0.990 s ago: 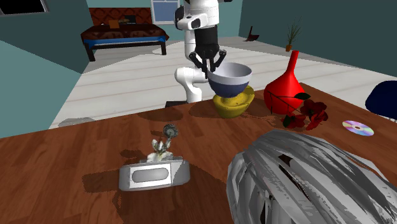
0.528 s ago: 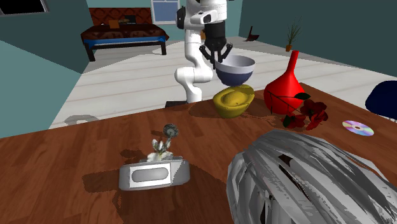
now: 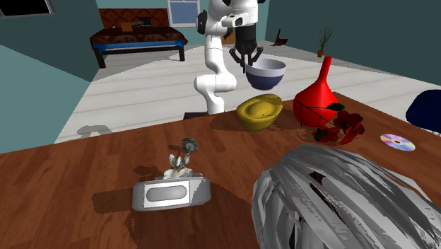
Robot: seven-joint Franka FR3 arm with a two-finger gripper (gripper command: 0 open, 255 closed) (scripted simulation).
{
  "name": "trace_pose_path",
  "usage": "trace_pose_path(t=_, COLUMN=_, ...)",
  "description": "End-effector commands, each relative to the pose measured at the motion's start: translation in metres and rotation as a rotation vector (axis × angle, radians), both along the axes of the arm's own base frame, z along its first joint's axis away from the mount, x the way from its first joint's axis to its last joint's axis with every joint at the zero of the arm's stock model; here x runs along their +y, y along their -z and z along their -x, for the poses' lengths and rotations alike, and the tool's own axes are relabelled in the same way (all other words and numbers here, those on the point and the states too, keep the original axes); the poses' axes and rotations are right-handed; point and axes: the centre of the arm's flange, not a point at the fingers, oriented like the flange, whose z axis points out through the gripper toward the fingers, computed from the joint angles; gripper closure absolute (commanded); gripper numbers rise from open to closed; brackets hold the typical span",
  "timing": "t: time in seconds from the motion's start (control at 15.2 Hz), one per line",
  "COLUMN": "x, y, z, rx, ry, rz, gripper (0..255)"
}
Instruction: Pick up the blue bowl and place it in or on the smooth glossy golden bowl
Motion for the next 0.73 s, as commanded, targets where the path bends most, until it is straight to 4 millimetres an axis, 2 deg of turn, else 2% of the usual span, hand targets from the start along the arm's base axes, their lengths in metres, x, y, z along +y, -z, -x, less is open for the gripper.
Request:
trace_pose_path(t=0.0, x=0.001, y=0.010, z=0.000, rx=0.000, ry=0.000, rz=0.000, gripper=255)
trace_pose_path(t=0.66, x=0.001, y=0.062, z=0.000, rx=0.000, ry=0.000, rz=0.000, gripper=255)
